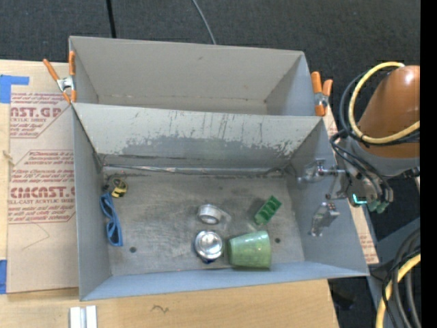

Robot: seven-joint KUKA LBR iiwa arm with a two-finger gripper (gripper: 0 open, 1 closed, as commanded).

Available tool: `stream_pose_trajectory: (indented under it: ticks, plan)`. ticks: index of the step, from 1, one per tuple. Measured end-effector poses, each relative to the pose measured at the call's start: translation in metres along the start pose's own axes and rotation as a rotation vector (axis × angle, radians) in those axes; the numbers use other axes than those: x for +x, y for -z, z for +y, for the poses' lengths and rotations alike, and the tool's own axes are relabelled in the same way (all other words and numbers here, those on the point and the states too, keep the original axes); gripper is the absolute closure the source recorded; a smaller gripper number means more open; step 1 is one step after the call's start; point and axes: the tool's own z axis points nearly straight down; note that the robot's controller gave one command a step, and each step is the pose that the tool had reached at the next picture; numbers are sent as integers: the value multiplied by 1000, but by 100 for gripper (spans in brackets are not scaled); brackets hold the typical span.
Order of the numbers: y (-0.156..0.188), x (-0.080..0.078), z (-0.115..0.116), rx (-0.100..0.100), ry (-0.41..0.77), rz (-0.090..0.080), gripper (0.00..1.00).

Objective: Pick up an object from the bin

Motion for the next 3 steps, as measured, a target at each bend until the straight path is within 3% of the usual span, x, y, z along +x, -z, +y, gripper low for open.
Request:
stream_pose_trajectory:
  ticks: [1, 2, 3]
  plan:
    - [-80, -25, 29, -2, 81, -1, 0]
    - [-163, -13, 80, 3, 159, -14, 0]
    - [-155, 0, 129, 4, 334, -24, 0]
